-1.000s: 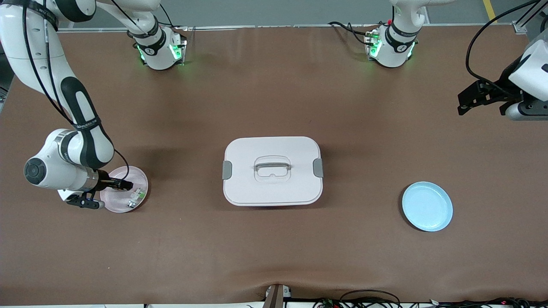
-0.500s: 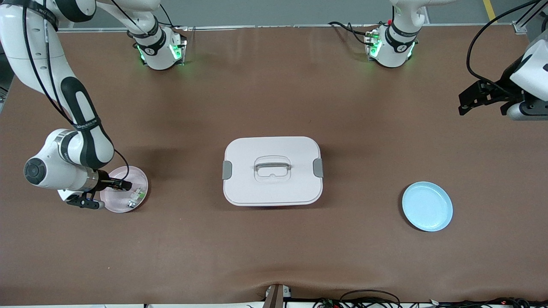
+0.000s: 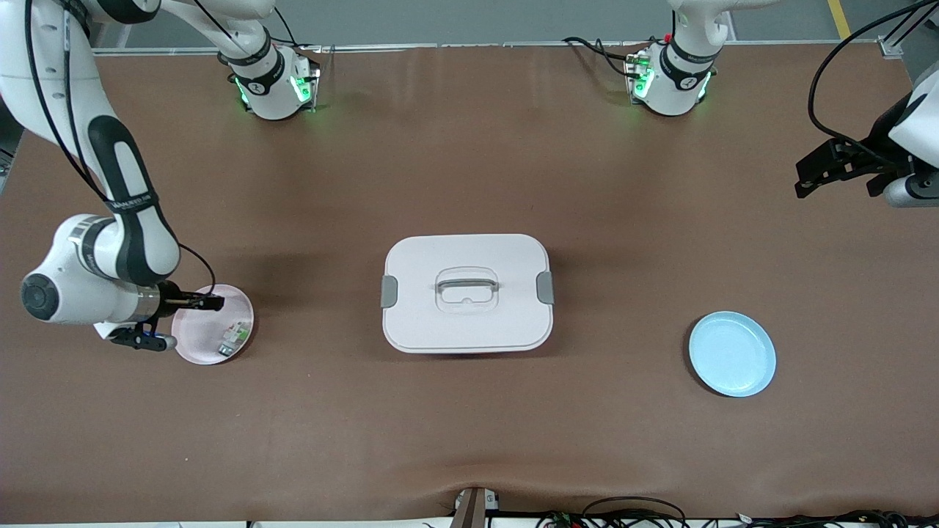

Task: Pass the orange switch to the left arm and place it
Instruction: 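Lift the switch over the white box while the left gripper approaches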

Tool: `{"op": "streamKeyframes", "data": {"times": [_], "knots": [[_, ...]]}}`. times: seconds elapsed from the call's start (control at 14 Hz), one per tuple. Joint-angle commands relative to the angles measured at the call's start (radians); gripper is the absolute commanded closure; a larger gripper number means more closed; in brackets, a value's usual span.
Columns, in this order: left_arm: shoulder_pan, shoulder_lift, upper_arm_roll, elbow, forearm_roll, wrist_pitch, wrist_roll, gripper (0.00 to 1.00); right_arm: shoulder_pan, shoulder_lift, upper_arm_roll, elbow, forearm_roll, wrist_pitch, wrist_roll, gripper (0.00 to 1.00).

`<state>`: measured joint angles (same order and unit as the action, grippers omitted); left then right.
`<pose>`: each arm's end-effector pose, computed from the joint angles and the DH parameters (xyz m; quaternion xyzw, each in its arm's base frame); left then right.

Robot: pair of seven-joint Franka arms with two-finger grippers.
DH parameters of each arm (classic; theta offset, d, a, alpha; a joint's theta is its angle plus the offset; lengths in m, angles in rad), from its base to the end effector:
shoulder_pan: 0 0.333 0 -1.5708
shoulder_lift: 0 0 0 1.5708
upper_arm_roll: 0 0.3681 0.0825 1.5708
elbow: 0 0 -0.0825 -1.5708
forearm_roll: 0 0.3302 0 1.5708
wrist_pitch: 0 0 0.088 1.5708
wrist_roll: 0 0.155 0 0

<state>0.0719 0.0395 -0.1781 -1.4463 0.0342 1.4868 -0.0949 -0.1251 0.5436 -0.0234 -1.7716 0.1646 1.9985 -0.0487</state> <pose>0.5049 -0.0459 0.6532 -0.9999 0.0041 -0.0022 0.0134 0.5922 -0.0700 0.2685 -0.9812 0.0938 0.1500 0.0774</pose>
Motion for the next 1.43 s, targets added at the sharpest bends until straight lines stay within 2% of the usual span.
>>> {"op": "streamKeyframes", "data": {"times": [0.0,0.14,0.43,0.71,0.93,1.21,1.36], "knots": [[0.000,-0.020,-0.003,0.004,-0.004,-0.020,0.001,0.00,-0.007,-0.066,0.008,-0.017,0.103,-0.116,0.009,0.78],[0.000,-0.020,-0.004,0.004,-0.005,-0.020,0.000,0.00,0.007,-0.089,0.008,-0.020,0.191,-0.176,0.024,0.78],[0.000,-0.021,-0.017,0.004,-0.005,-0.020,-0.002,0.00,0.051,-0.128,0.010,-0.014,0.367,-0.317,0.197,0.78],[-0.004,-0.029,-0.018,0.004,-0.017,-0.020,0.000,0.00,0.105,-0.142,0.011,-0.005,0.538,-0.392,0.370,0.79],[-0.007,-0.027,-0.029,0.006,-0.020,-0.013,-0.002,0.00,0.142,-0.155,0.011,-0.003,0.648,-0.403,0.508,0.79],[-0.009,-0.015,-0.061,0.004,-0.022,-0.004,-0.003,0.00,0.235,-0.178,0.011,0.007,0.844,-0.394,0.740,0.79],[-0.011,-0.010,-0.075,0.004,-0.051,0.030,-0.023,0.00,0.295,-0.194,0.010,0.029,0.888,-0.374,0.843,0.80]]}}
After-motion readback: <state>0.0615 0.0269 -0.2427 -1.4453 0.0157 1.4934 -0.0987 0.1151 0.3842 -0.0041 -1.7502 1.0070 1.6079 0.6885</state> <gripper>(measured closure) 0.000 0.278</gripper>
